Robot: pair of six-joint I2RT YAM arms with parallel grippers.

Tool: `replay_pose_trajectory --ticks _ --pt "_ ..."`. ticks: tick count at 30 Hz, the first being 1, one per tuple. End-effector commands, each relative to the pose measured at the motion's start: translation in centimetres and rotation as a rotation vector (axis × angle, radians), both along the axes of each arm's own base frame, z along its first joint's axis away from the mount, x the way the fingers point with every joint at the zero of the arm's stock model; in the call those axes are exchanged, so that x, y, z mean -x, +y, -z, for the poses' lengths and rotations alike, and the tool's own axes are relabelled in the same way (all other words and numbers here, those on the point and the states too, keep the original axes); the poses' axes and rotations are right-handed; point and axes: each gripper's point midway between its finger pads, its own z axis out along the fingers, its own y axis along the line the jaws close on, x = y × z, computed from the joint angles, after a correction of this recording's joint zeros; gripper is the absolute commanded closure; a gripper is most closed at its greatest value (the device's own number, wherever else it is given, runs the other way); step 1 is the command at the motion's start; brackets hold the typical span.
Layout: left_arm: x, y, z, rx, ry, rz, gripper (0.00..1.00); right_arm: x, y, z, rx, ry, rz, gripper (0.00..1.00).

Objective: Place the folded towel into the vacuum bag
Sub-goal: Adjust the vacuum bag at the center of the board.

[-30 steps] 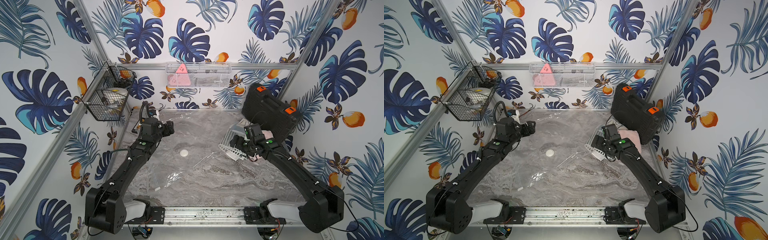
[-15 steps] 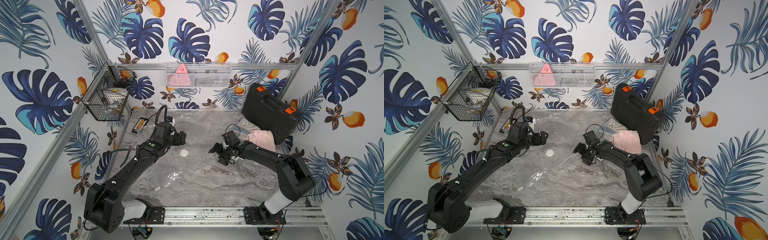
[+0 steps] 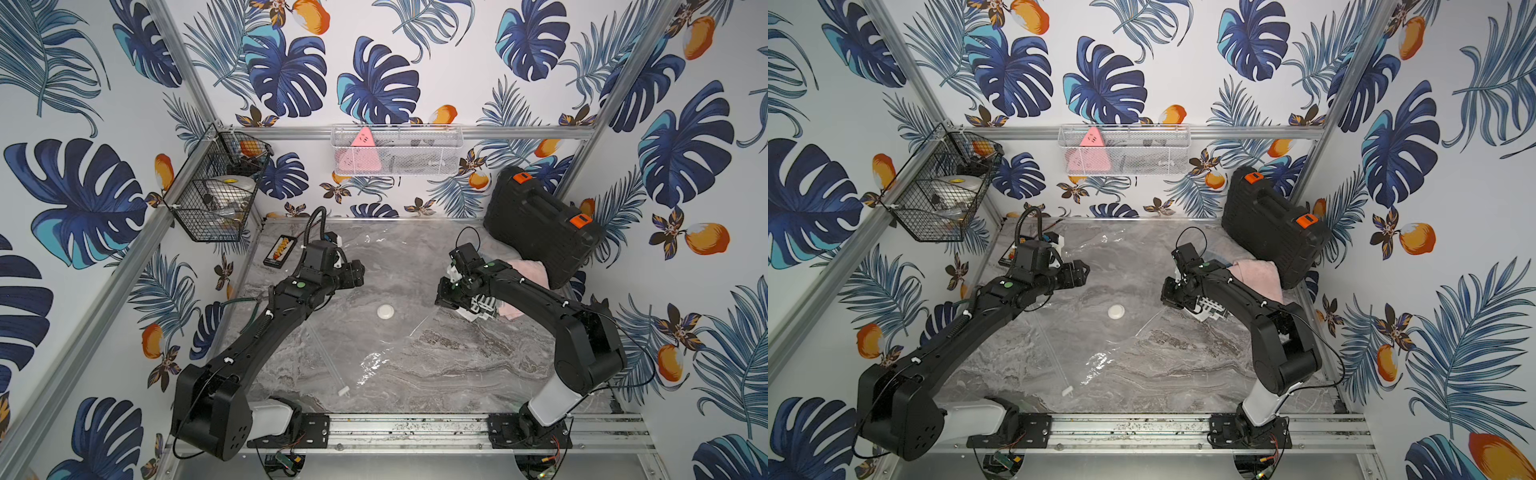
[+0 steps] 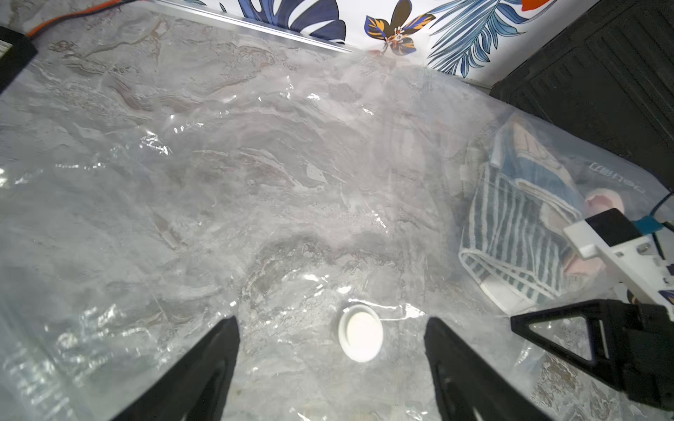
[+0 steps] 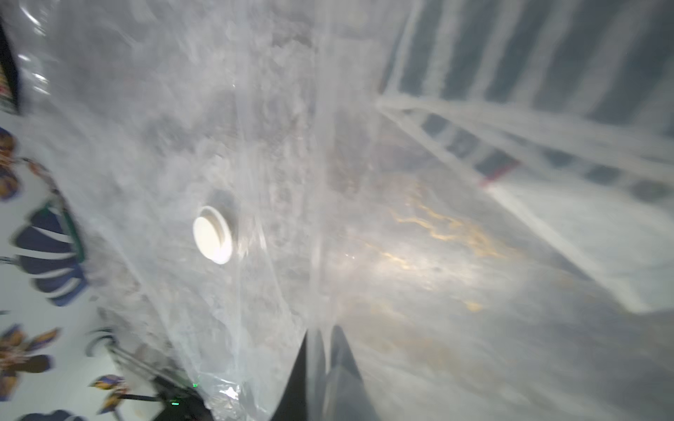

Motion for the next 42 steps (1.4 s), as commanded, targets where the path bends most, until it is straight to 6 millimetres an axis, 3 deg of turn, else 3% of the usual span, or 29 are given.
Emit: replay_pose_trajectory --ticks 1,3,6,12,13,16,22,28,32,36,38,40,42 --pt "-0.2 -0.7 0.0 0.038 0.018 0.014 0.16 3.1 -3.9 0.3 0.374 0.018 -0.234 0.92" --pt "-0.5 -0.8 0.2 0.047 0.023 0.013 0.16 3.0 -3.6 0.5 0.544 0.036 -0.319 0.92" --pt "-0.9 -0.5 1.5 0.034 0.049 -0.010 0.16 1.0 -3.8 1.0 0.785 0.009 -0.399 0.97" --pt "-1.5 2.2 5.8 0.085 0.195 -0.135 0.15 -3.2 -1.8 -1.6 0.883 -0.172 -0.378 0.96" --pt "-1.7 2.2 6.3 0.101 0.202 -0.147 0.15 -4.1 -1.2 -2.6 0.884 -0.217 -0.369 0.96" --pt "-1.4 1.8 8.9 0.139 0.247 -0.176 0.17 -6.2 1.8 -2.3 0.892 -0.295 -0.440 0.96" --pt "2.5 -1.2 13.7 0.099 0.325 -0.182 0.18 -7.2 4.0 -0.8 0.941 -0.355 -0.506 0.97" --pt "7.9 -3.5 17.7 0.115 0.417 -0.192 0.19 -11.1 8.4 -0.5 0.869 -0.520 -0.524 0.99" --pt "10.8 -5.7 19.0 0.128 0.442 -0.163 0.19 -13.4 11.2 -0.7 0.821 -0.646 -0.578 0.98" --pt "11.6 -9.2 19.1 0.163 0.448 -0.096 0.19 -14.7 13.3 -0.3 0.784 -0.727 -0.641 0.92" --pt "11.3 -10.6 18.5 0.154 0.443 -0.051 0.18 -15.3 12.8 0.7 0.802 -0.684 -0.626 0.87" --pt "10.8 -10.6 17.5 0.122 0.420 -0.039 0.18 -15.4 11.1 1.2 0.811 -0.601 -0.581 0.78" --pt "10.0 -9.7 16.0 0.085 0.369 -0.040 0.17 -14.9 9.3 1.0 0.786 -0.522 -0.535 0.60"
